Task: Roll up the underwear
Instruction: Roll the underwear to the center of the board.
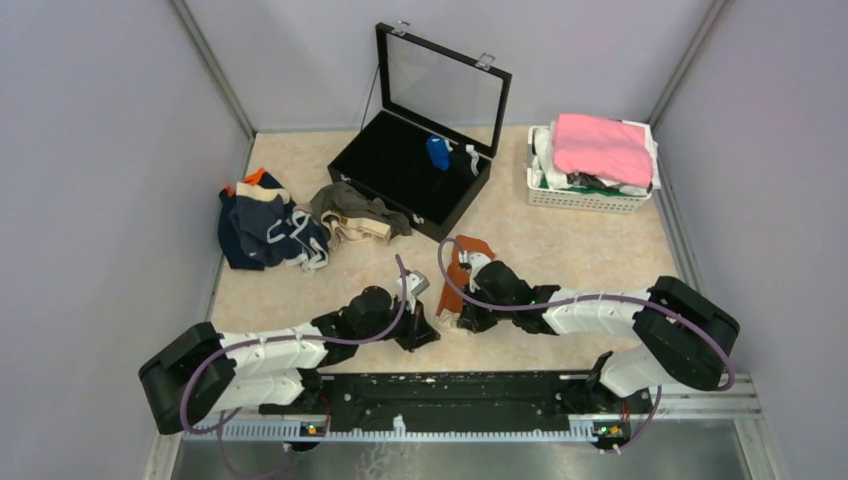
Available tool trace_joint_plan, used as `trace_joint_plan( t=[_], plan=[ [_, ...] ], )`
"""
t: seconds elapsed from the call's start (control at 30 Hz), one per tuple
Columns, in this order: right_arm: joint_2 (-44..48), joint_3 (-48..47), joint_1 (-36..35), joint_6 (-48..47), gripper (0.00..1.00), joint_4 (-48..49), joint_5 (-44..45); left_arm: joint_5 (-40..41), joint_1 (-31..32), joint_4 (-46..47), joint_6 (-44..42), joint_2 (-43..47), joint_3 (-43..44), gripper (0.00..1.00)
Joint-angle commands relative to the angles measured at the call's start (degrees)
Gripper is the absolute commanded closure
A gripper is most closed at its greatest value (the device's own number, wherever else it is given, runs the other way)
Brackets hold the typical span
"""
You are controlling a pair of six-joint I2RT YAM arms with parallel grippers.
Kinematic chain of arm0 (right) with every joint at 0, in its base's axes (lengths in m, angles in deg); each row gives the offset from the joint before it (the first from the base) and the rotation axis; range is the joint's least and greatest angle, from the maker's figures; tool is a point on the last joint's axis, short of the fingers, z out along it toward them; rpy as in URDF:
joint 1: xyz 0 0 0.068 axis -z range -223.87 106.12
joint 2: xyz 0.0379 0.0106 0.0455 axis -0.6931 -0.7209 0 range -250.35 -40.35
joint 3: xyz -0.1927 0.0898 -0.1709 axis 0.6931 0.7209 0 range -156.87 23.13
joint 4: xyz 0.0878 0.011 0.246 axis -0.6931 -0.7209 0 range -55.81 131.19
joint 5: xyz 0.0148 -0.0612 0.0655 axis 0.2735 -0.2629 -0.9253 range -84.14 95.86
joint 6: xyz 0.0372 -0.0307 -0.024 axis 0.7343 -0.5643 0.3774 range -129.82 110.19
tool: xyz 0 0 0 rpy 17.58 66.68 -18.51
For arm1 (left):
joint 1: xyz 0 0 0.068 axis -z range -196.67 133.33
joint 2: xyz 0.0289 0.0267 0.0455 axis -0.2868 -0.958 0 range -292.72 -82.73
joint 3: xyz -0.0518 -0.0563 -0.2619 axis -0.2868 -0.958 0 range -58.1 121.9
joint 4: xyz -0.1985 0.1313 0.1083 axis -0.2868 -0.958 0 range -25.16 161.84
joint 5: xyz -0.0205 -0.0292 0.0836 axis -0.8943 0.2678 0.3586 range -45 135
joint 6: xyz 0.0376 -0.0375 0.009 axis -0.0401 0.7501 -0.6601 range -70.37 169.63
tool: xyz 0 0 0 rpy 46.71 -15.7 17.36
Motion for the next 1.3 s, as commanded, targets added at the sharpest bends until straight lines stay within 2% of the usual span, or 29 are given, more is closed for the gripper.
trace_joint_plan(
  t=[0.0, 0.23, 0.4, 0.77, 1.27],
  plan=[
    [-3.3, 0.4, 0.4, 1.3, 1.00, -6.9, -1.7, 2.5, 3.1, 9.5, 0.0, -0.9, 0.5, 1.00],
    [-3.8, 0.3, 0.5, 2.1, 1.00, -6.6, -2.5, 6.5, 6.1, 14.5, 1.3, -9.2, 2.9, 1.00],
    [-3.7, 0.5, 0.6, 2.2, 1.00, -6.7, -2.8, 8.5, 6.4, 16.2, 1.4, -11.2, 3.5, 1.00],
    [-3.3, 0.9, 0.6, 2.3, 1.00, -6.8, -3.1, 18.7, 6.4, 11.8, 2.0, -14.4, 7.4, 1.00],
    [-2.9, 0.8, 0.6, 2.4, 1.00, -7.7, -3.1, 25.2, 6.0, 9.2, 2.0, -16.1, 7.2, 1.00]
  ],
)
